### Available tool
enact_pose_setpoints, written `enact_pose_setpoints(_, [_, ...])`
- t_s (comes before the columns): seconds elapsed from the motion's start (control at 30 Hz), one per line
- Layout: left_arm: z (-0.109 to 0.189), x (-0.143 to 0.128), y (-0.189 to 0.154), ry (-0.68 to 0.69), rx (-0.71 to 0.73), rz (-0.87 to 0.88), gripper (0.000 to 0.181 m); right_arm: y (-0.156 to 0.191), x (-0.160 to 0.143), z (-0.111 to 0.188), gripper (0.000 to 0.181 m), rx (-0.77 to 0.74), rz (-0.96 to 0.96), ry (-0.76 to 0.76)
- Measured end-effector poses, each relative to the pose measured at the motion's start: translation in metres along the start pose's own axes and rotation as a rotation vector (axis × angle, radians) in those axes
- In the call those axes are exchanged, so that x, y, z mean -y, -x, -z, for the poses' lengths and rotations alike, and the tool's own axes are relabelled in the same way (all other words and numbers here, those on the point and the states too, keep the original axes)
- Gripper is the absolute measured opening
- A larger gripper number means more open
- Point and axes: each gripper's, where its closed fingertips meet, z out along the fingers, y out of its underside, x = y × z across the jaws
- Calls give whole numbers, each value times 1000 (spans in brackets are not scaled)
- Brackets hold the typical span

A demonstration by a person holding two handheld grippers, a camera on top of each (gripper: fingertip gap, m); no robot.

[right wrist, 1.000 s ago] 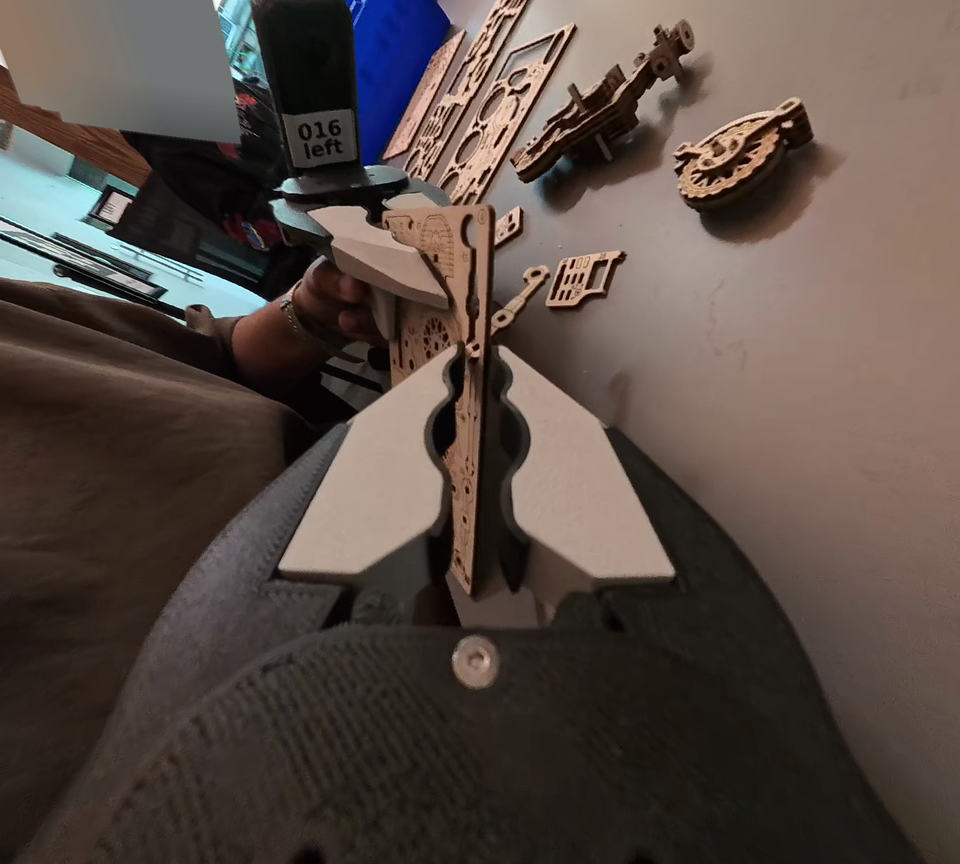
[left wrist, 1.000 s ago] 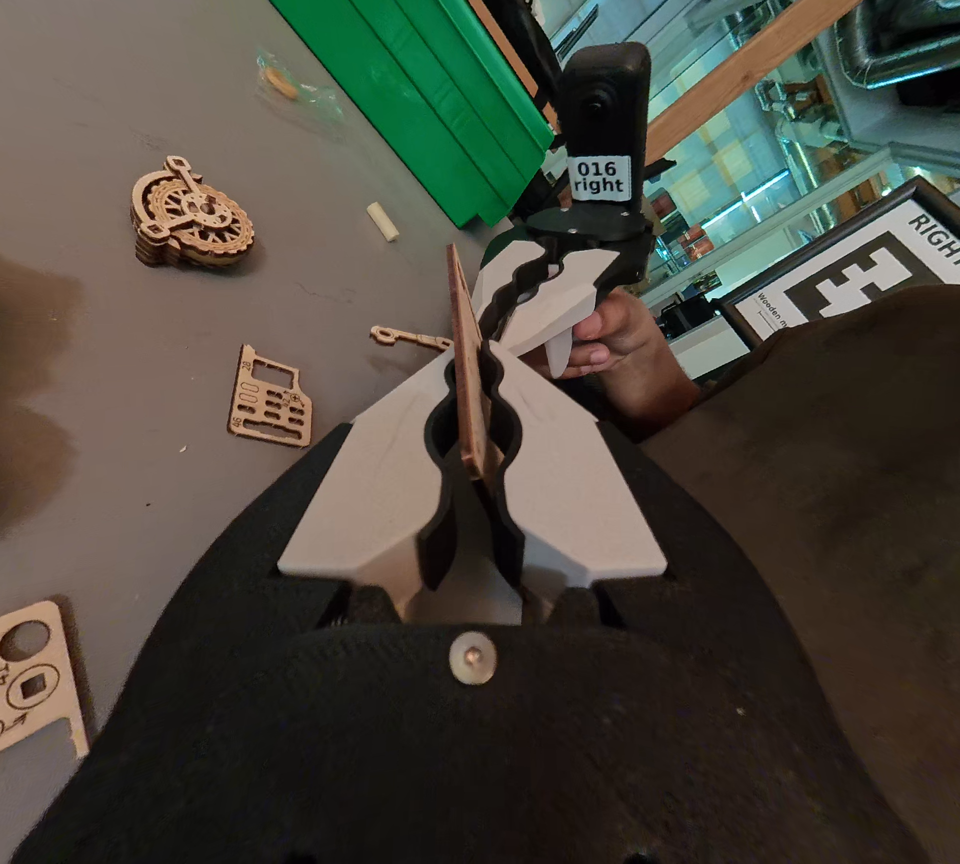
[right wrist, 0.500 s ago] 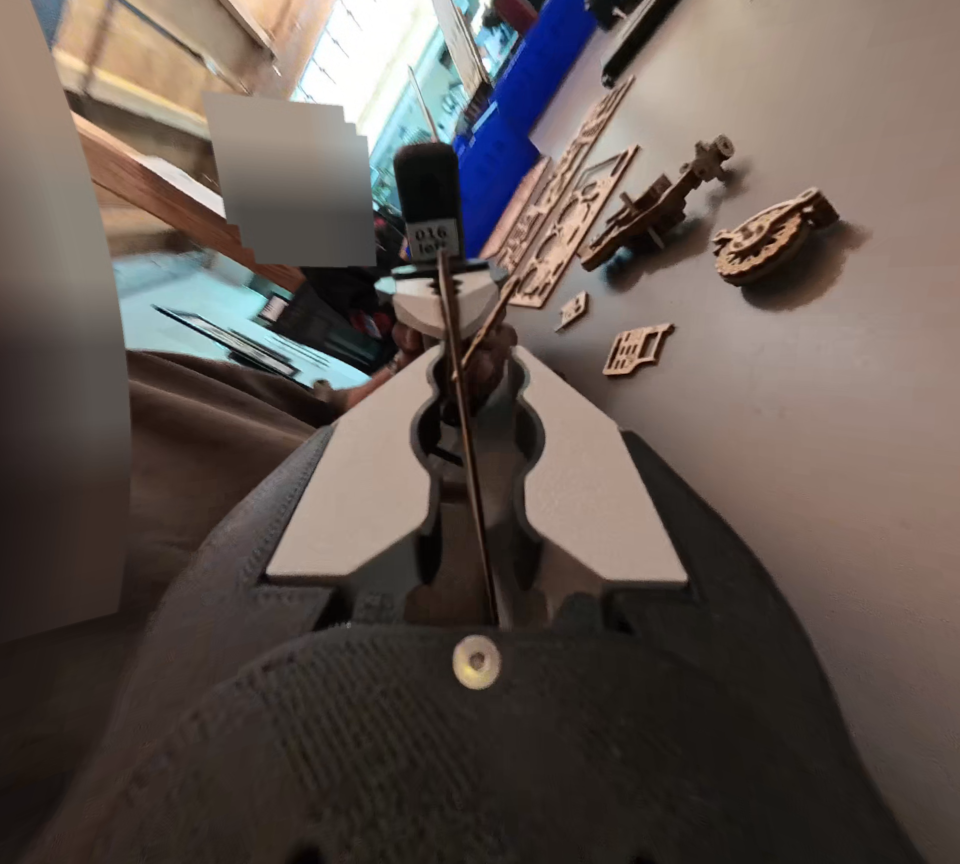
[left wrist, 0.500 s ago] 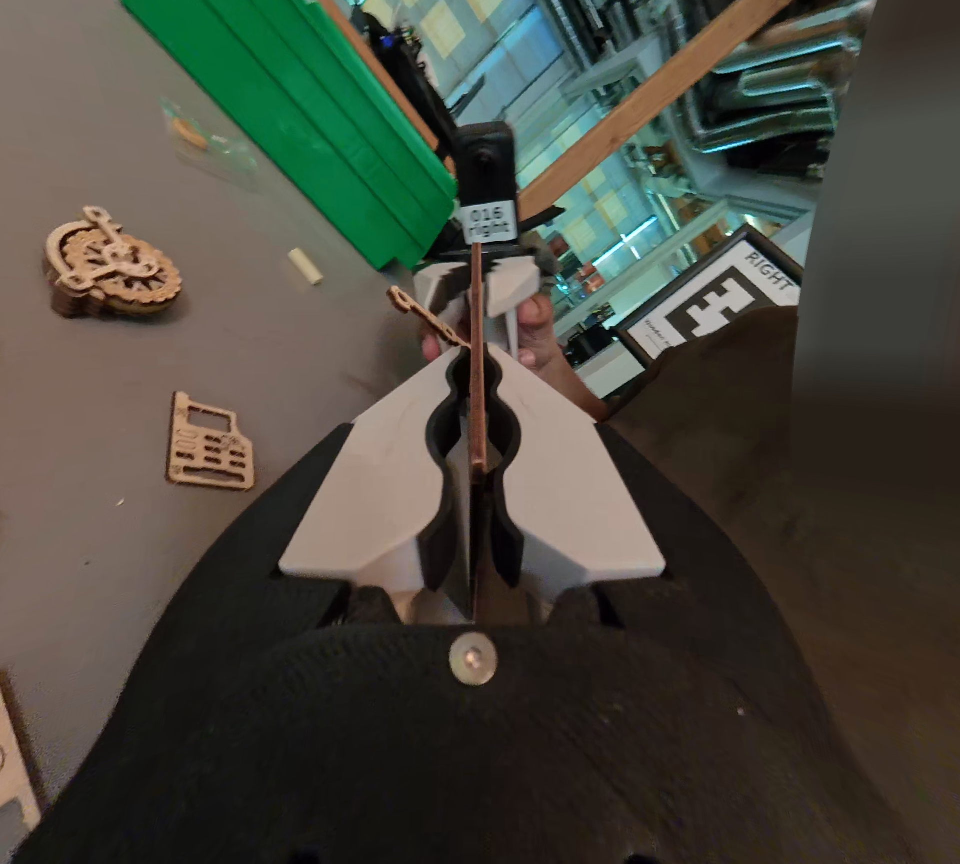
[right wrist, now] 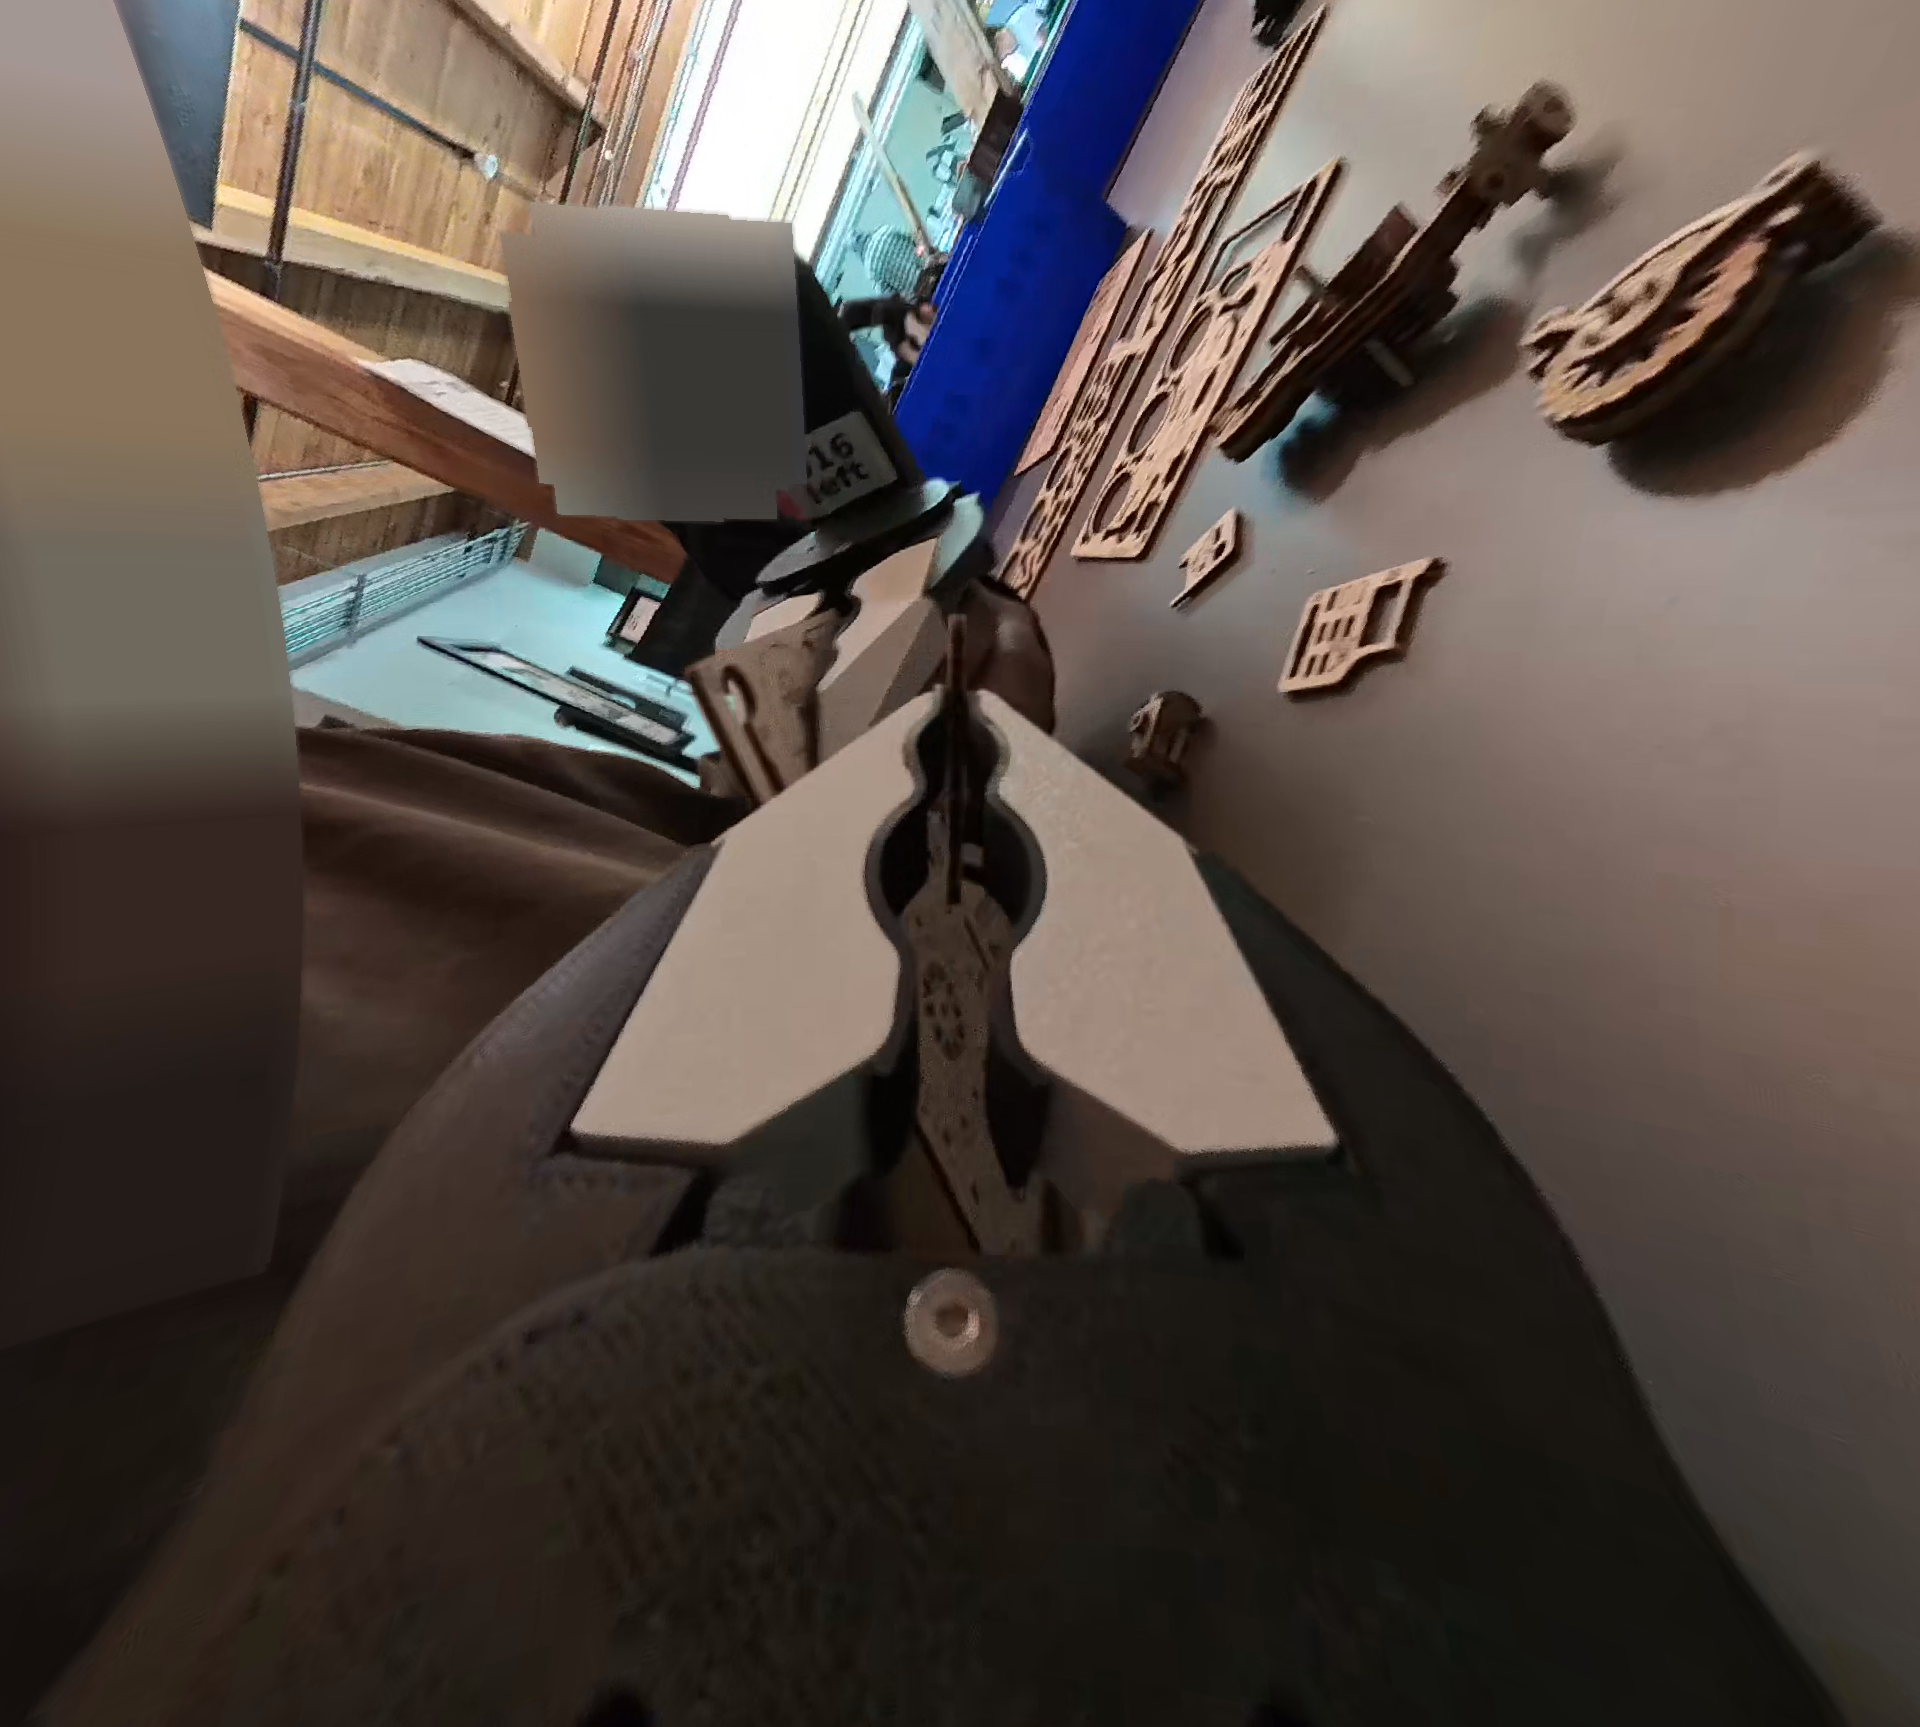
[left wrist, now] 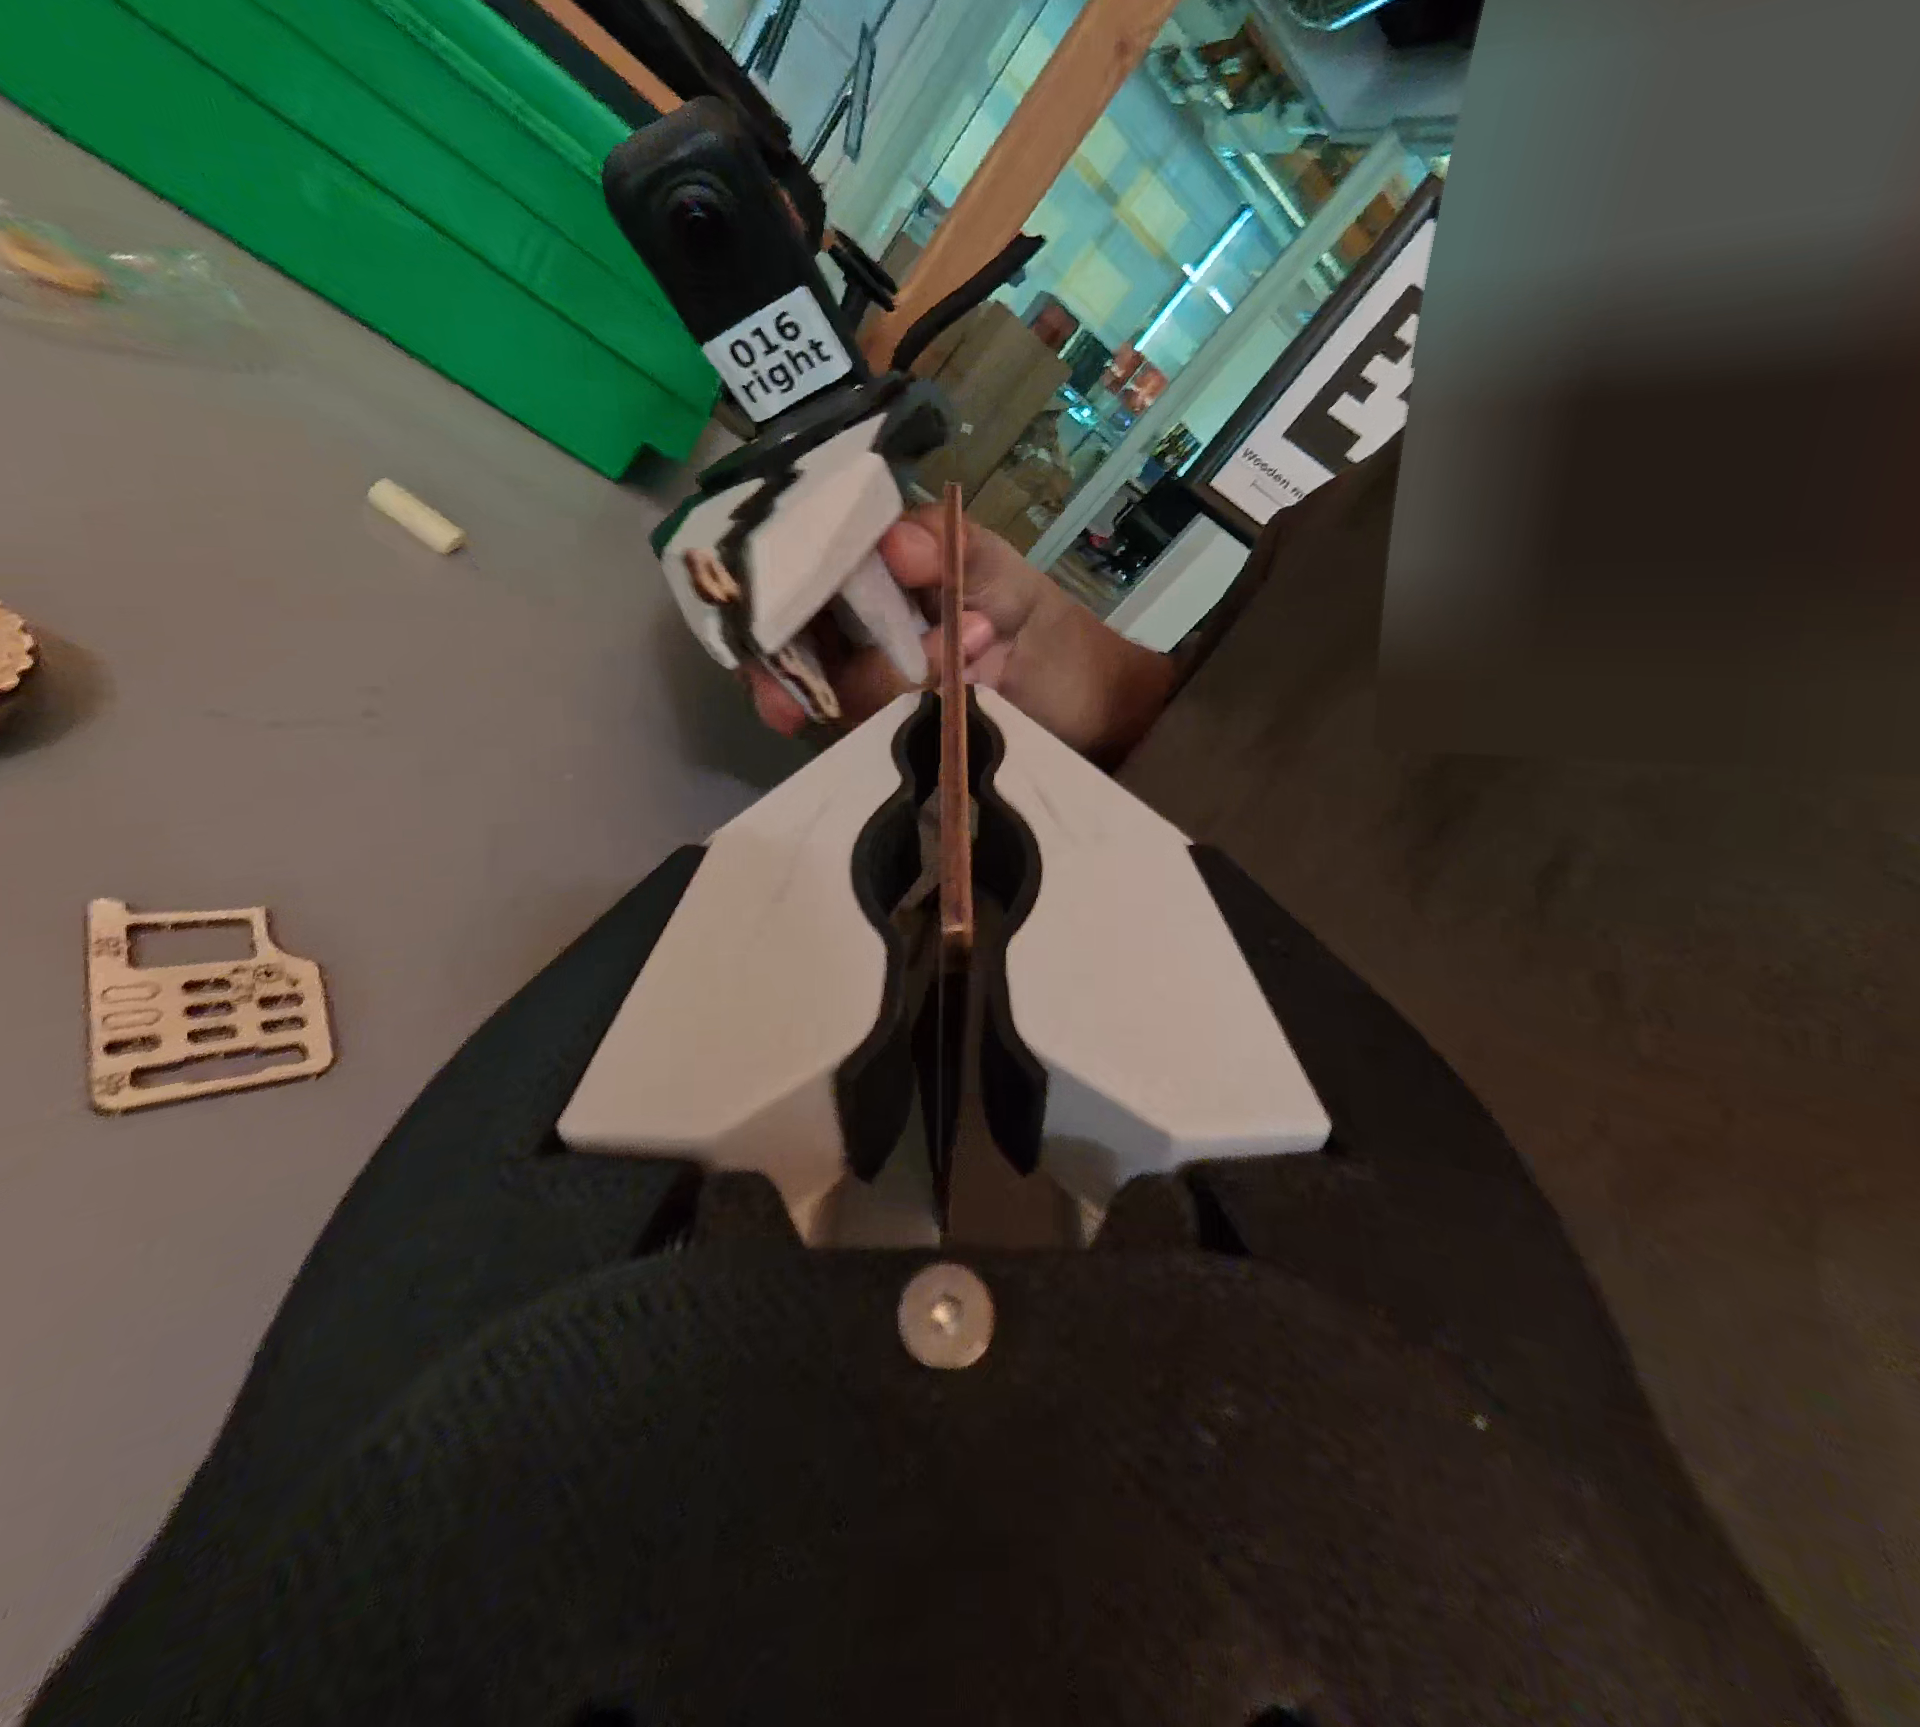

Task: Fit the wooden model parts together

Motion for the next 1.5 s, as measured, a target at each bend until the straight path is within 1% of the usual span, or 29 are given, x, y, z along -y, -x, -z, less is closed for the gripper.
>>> enact_pose_setpoints(0.1, [0,1,-2,-8,-8,3,0,-2,13,10,0,-8,-1,-62])
enact_pose_setpoints(0.2, [4,6,-2,-30,-21,22,0,-5,18,14,0,-32,22,-84])
enact_pose_setpoints(0.27, [10,14,-2,-51,-15,35,0,-7,21,15,0,-53,43,-97])
enact_pose_setpoints(0.33, [24,26,1,-55,30,53,0,-9,22,17,0,-79,67,-102])
enact_pose_setpoints(0.4, [50,36,9,-7,121,87,0,-11,23,18,0,-102,90,-101])
enact_pose_setpoints(0.43, [70,41,16,19,193,110,0,-12,22,18,0,-108,97,-99])
enact_pose_setpoints(0.5, [116,50,25,40,320,175,0,-13,21,17,0,-110,101,-94])
enact_pose_setpoints(0.57, [159,54,23,22,366,219,0,-13,20,16,0,-108,97,-94])
enact_pose_setpoints(0.6, [177,53,20,13,366,225,0,-14,20,16,0,-110,96,-94])
enact_pose_setpoints(0.67, [208,42,23,7,383,267,0,-17,19,15,0,-118,97,-92])
enact_pose_setpoints(0.77, [239,17,34,28,410,330,0,-18,17,13,0,-125,99,-85])
enact_pose_setpoints(0.87, [245,1,40,67,393,371,0,-20,15,11,0,-134,109,-71])
enact_pose_setpoints(0.97, [246,-7,61,100,505,394,3,-21,12,9,0,-144,118,-60])
enact_pose_setpoints(1.1, [251,-15,79,156,648,387,18,-21,10,7,0,-134,110,-53])
enact_pose_setpoints(1.2, [258,-17,86,200,750,357,36,-21,8,6,0,-127,105,-46])
enact_pose_setpoints(1.4, [276,-4,95,239,979,241,74,-21,7,5,0,-126,103,-41])
enact_pose_setpoints(1.47, [283,8,97,204,1056,189,76,-21,7,5,0,-127,104,-41])
enact_pose_setpoints(1.5, [282,19,95,163,1067,162,76,-21,7,5,0,-130,107,-40])
